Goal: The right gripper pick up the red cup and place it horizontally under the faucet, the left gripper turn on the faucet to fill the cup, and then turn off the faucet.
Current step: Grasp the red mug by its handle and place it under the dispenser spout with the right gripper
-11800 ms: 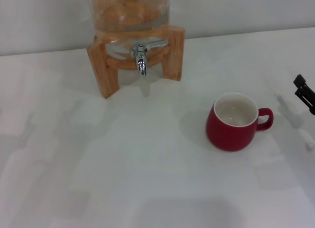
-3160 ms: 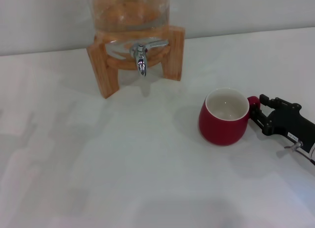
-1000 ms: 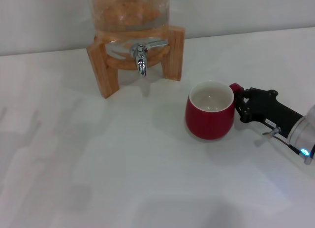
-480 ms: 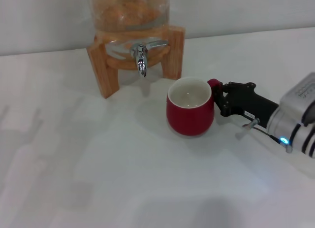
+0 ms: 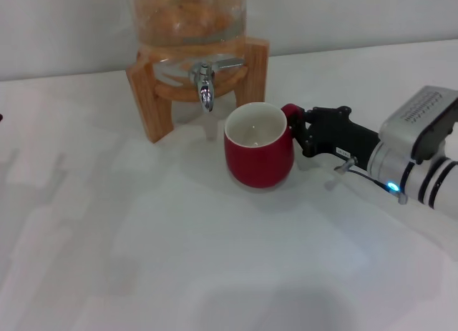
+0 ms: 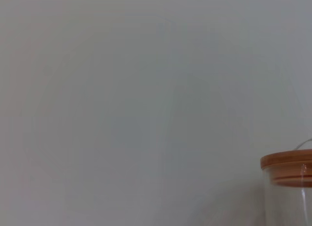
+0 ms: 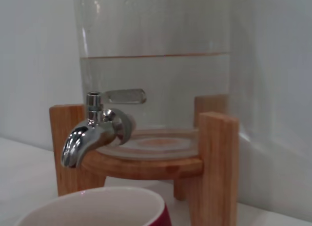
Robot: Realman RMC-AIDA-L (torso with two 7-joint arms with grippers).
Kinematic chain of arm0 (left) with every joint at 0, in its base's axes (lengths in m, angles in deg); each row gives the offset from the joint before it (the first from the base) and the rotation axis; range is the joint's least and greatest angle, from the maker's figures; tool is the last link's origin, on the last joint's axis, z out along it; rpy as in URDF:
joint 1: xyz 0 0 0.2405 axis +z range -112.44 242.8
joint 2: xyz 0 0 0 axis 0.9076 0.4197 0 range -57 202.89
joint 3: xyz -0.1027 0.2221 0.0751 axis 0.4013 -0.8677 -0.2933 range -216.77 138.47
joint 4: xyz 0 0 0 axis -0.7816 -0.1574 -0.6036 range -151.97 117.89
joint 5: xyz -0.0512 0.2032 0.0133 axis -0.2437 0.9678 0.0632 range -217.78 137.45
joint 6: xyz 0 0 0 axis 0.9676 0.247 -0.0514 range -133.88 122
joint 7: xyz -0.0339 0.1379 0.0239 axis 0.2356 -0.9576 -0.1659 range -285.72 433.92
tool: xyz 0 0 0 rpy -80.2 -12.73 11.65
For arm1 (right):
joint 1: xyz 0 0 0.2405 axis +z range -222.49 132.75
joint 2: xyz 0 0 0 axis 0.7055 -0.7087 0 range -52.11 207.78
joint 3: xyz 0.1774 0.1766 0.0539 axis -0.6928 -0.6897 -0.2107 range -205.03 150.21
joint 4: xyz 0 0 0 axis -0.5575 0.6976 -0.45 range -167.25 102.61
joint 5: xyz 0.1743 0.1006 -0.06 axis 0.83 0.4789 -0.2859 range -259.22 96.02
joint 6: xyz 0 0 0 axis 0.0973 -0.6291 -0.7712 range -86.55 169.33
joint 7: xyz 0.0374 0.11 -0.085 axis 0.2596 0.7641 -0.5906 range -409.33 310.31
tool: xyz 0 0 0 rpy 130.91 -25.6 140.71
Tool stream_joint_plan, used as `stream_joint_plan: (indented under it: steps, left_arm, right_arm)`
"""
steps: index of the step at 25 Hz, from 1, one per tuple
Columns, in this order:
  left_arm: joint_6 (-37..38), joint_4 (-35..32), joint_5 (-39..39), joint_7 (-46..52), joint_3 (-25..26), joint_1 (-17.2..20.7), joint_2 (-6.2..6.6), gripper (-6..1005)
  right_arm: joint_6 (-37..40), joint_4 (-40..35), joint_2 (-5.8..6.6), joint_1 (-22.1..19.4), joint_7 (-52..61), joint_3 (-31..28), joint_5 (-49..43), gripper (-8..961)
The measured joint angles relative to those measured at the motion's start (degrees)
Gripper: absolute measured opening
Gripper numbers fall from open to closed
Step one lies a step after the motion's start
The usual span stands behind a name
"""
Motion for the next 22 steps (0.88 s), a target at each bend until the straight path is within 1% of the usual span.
stream_joint_plan:
  steps: [7, 11, 17, 22]
  left_arm:
    - [0.0, -0.01, 0.0, 0.0, 0.0, -0.08, 0.0, 853]
    - [-0.01, -0.01, 0.0, 0.0, -0.01, -0.13, 0.0, 853]
    - [-0.01, -0.01, 0.01, -0.06, -1.48, -0.56, -0.06, 853]
    - [0.02, -0.01, 0.01, -0.09, -1.63, -0.61, -0.15, 853]
  right_arm:
    - [-2.38, -0.73, -0.12, 1.37, 0.0, 0.0, -0.12, 103]
    - [-3.28, -0.87, -0.45, 2.31, -0.02, 0.0, -0.56, 103]
    - [-4.59, -2.22, -0.53, 2.95, -0.02, 0.0, -1.59, 102]
    - [-5.58, -2.94, -0.66, 3.39, -0.02, 0.06, -2.21, 102]
